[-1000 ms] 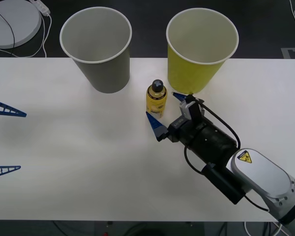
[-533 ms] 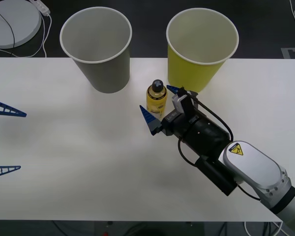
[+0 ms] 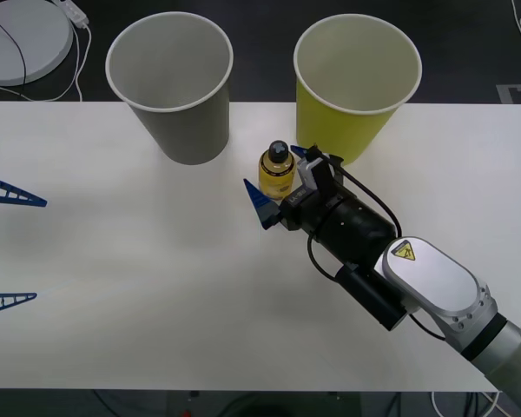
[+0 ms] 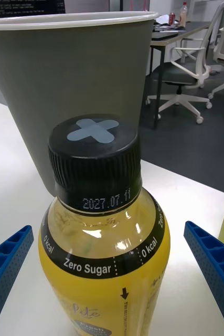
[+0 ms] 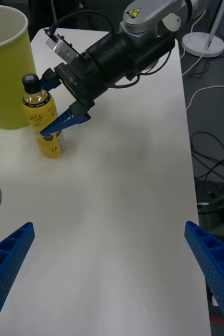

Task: Put the can into the green bin and the plastic bottle into the gray bin

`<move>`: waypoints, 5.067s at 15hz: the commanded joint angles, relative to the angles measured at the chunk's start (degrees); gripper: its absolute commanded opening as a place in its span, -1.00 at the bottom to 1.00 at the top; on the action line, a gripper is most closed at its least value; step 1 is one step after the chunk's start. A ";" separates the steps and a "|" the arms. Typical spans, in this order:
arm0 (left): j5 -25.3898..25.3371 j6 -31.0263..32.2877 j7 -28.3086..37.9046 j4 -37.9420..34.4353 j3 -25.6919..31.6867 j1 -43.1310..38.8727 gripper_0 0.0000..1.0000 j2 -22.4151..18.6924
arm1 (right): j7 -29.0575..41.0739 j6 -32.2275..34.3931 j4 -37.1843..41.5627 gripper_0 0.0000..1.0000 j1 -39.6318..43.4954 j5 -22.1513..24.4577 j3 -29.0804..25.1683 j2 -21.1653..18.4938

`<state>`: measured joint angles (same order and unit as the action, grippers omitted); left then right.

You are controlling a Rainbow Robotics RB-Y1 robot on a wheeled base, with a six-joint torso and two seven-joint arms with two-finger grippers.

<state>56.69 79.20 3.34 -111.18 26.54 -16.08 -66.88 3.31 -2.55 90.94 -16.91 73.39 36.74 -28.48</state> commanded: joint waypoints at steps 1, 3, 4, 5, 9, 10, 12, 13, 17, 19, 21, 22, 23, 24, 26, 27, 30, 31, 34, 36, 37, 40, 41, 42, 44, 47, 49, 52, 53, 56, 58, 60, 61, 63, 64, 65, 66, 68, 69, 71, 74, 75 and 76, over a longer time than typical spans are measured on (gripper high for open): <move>0.00 -0.01 0.00 0.00 0.00 0.00 1.00 0.00 | 0.03 0.00 -0.06 1.00 -0.14 0.00 -0.01 0.09; 0.00 -0.01 0.00 0.00 0.00 0.00 1.00 0.00 | -0.15 -0.09 -0.06 1.00 -0.14 0.17 -0.01 0.18; 0.00 -0.01 0.00 0.00 0.00 0.00 1.00 0.00 | 0.03 0.00 -0.06 -0.25 -0.14 0.88 0.08 0.18; 0.00 -0.01 0.00 0.00 0.00 0.00 1.00 0.00 | 0.20 0.00 -0.06 -1.00 -0.14 1.40 -0.01 0.35; 0.00 -0.01 0.00 0.00 0.00 0.00 1.00 0.00 | 0.64 0.00 0.03 -1.00 -0.14 1.32 0.08 0.35; 0.00 -0.01 0.00 0.00 0.00 0.00 1.00 0.00 | 0.82 0.00 0.12 -1.00 -0.14 1.23 0.08 0.44; 0.00 -0.01 0.00 0.00 0.00 0.00 1.00 0.00 | 1.08 0.00 0.20 -1.00 -0.06 1.23 0.08 0.35; 0.00 -0.01 0.00 0.00 0.00 0.00 1.00 0.00 | 1.17 0.00 0.56 -1.00 0.03 1.23 -0.01 0.18; 0.00 -0.01 0.00 0.00 0.00 0.00 1.00 0.00 | 2.05 0.35 4.16 -1.00 1.61 0.52 -0.01 -1.93; 0.00 -0.01 0.00 0.00 0.00 0.00 1.00 0.00 | 2.58 1.06 6.36 -1.00 2.84 0.09 -0.01 -3.52; 0.00 -0.01 0.00 0.00 0.00 0.00 1.00 0.00 | 3.28 1.94 9.08 -1.00 4.34 -0.62 -0.09 -5.36; 0.00 -0.01 0.00 0.00 0.00 0.00 1.00 0.00 | 3.89 3.08 10.31 -1.00 5.04 -1.15 -0.27 -6.24; 0.00 -0.01 0.00 0.00 0.00 0.00 1.00 0.00 | 5.39 4.92 11.10 -1.00 5.75 -1.58 -1.15 -6.86; 0.00 -0.01 0.00 0.00 0.00 0.00 1.00 0.00 | 7.50 7.91 11.89 -1.00 6.36 -1.67 -2.47 -7.65; 0.00 -0.01 0.00 0.00 0.00 0.00 1.00 0.00 | 10.22 10.37 13.21 -1.00 6.98 -1.67 -3.70 -8.53; 0.00 -0.01 0.00 0.00 0.00 0.00 1.00 0.00 | 11.10 10.46 13.83 -1.00 6.98 -1.50 -3.78 -9.05; 0.00 -0.01 0.00 0.00 0.00 0.00 1.00 0.00 | 12.33 12.31 15.94 -1.00 6.98 -2.11 -4.93 -10.28; 0.00 -0.01 0.00 0.00 0.00 0.00 1.00 0.00 | 12.86 14.50 16.29 -1.00 6.98 -2.11 -6.07 -10.63; 0.00 -0.01 0.00 0.00 0.00 0.00 1.00 0.00 | 13.39 20.74 17.17 -1.00 6.98 -1.23 -9.76 -12.39; 0.00 -0.01 0.00 0.00 0.00 0.00 1.00 0.00 | 14.09 21.80 18.75 -1.00 6.98 1.93 -11.26 -15.03; 0.00 -0.01 0.00 0.00 0.00 0.00 1.00 0.00 | 15.06 21.89 19.36 -1.00 6.98 2.81 -11.69 -16.17; 0.00 -0.01 0.00 0.00 0.00 0.00 1.00 0.00 | 21.47 21.89 22.88 -1.00 6.98 4.04 -12.22 -21.18; 0.00 -0.01 0.00 0.00 0.00 0.00 1.00 0.00 | 23.67 21.97 23.93 -1.00 6.98 4.30 -12.22 -22.68; 0.00 -0.01 0.00 0.00 0.00 0.00 1.00 0.00 | 25.69 21.97 24.99 -1.00 6.98 4.66 -12.22 -24.26; 0.00 -0.01 0.00 0.00 0.00 0.00 1.00 0.00 | 29.29 21.97 26.75 -1.00 6.98 5.53 -12.22 -27.16; 0.00 -0.01 0.00 0.00 0.00 0.00 1.00 0.00 | 31.40 22.06 28.59 -1.00 8.47 6.15 -13.54 -29.79; 0.00 -0.01 0.00 0.00 0.00 0.00 1.00 0.00 | 33.43 25.14 29.47 -1.00 10.23 6.24 -16.53 -30.76; 0.00 -0.01 0.00 0.00 0.00 0.00 1.00 0.00 | 42.04 32.43 33.87 -1.00 14.71 12.57 -25.05 -30.76; 0.00 -0.01 0.00 0.00 0.00 0.00 1.00 0.00 | 45.73 34.54 35.62 -1.00 15.94 14.94 -27.25 -30.76; 0.00 -0.01 0.00 0.00 0.00 0.00 1.00 0.00 | 57.33 40.96 41.95 -1.00 17.87 23.20 -32.44 -29.53; 0.00 -0.01 0.00 0.00 0.00 0.00 1.00 0.00 | 65.51 45.53 46.17 -1.00 17.87 29.09 -34.46 -27.60; 0.00 -0.01 0.00 0.00 0.00 0.00 1.00 0.00 | 72.45 50.10 50.39 -1.00 17.35 34.98 -35.51 -25.66; 0.00 -0.01 0.00 0.00 0.00 0.00 1.00 0.00 | 74.03 52.30 51.53 -1.00 16.56 36.82 -35.69 -24.78; 0.00 -0.01 0.00 0.00 0.00 0.00 1.00 0.00 | 74.65 56.16 52.15 -1.00 14.36 38.41 -35.69 -22.59; 0.00 -0.01 0.00 0.00 0.00 0.00 1.00 0.00 | 74.73 58.01 52.23 -1.00 13.22 38.76 -35.78 -21.71; 0.00 -0.01 0.00 0.00 0.00 0.00 1.00 0.00 | 74.73 59.33 52.23 -1.00 12.25 38.93 -35.86 -21.09; 0.00 -0.01 0.00 0.00 0.00 0.00 1.00 0.00 | 74.82 61.61 52.23 -1.00 10.84 39.20 -36.30 -20.21; 0.00 -0.01 0.00 0.00 0.00 0.00 1.00 0.00 | 77.99 65.74 52.59 -1.00 7.94 39.55 -37.01 -19.16; 0.00 -0.01 0.00 0.00 0.00 0.00 1.00 0.00 | 78.25 67.85 52.76 -1.00 6.27 39.81 -37.27 -18.98; 0.00 -0.01 0.00 0.00 0.00 0.00 1.00 0.00 | 79.04 72.60 52.67 -1.00 3.37 40.34 -38.33 -18.37; 0.00 -0.01 0.00 0.00 0.00 0.00 1.00 0.00 | 81.24 77.70 52.50 -1.00 -0.85 41.04 -38.41 -17.58; 0.00 -0.01 0.00 0.00 0.00 0.00 1.00 0.00 | 81.33 79.02 51.88 -1.00 -2.08 40.78 -38.41 -17.14; 0.00 -0.01 0.00 0.00 0.00 0.00 1.00 0.00 | 81.33 80.69 51.00 -1.00 -3.83 40.60 -38.33 -16.35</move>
<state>56.69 79.19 3.34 -111.18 26.54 -16.08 -66.88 84.63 77.00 142.57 -19.56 114.17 -1.65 -45.35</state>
